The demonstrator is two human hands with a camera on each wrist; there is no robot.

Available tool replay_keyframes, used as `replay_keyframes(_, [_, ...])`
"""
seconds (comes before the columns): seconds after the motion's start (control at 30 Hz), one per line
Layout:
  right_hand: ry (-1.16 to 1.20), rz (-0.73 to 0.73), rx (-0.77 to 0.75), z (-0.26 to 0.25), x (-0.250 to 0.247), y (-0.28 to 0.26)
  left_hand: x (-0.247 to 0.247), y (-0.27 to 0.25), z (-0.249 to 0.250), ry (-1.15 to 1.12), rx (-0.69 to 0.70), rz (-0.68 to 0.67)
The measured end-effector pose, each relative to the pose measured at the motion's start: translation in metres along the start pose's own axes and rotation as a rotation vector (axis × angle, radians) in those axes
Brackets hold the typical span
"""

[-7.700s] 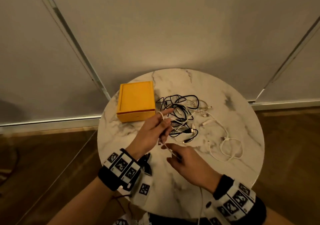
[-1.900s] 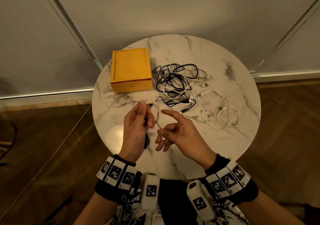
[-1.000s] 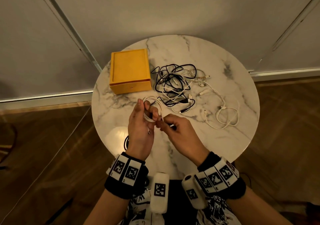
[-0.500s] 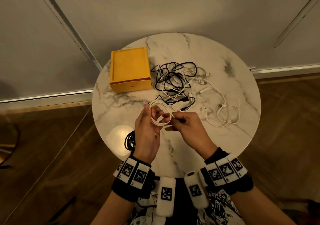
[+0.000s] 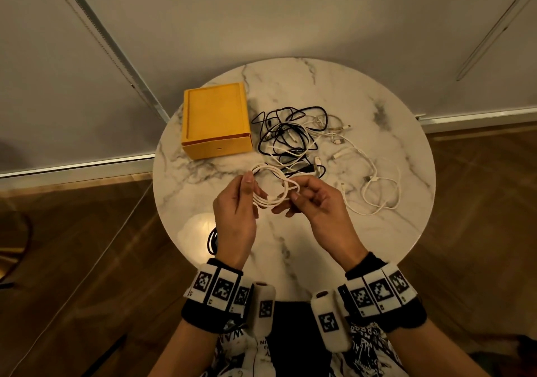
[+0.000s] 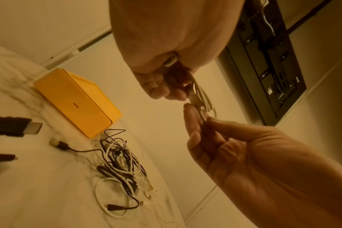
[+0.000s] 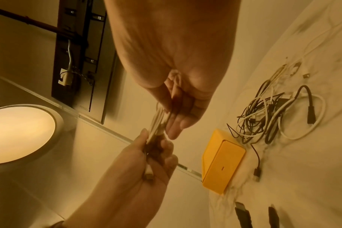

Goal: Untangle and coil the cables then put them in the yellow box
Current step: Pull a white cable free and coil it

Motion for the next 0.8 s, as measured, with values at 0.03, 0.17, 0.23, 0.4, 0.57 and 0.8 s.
replay_keyframes(0.03, [0.01, 0.032, -0.011, 0.0, 0.001, -0.001, 0.001, -0.001, 0.002, 0.011, 0.014, -0.006])
replay_keyframes(0.17, [0.144, 0.048, 0.03, 0.001, 0.003, 0.0, 0.004, -0.003, -0.004, -0.032, -0.062, -0.022])
replay_keyframes(0.23, [0.225, -0.037, 0.101, 0.0, 0.004, -0.001, 0.004, -0.003, -0.009, -0.051, -0.096, -0.027])
replay_keyframes(0.4, [0.249, -0.074, 0.17, -0.006, 0.012, -0.003, 0.005, 0.001, -0.004, 0.044, 0.003, 0.072])
replay_keyframes(0.57, [0.326, 0.027, 0.118, -0.011, 0.018, 0.001, 0.007, 0.005, 0.009, 0.109, 0.13, 0.087])
replay_keyframes(0.8, [0.465, -0.071, 0.108, -0.023, 0.01, 0.002, 0.019, 0.007, 0.005, 0.114, 0.112, 0.008])
Point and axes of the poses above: each hand's wrist, its own y-axis towards the middle knuckle, its own x-axis out of the palm, z = x × y, the point moved 1 cm from there along y, towards the middle knuckle, and after that the axes turned 10 degrees about -y, right-handed, at the moved point
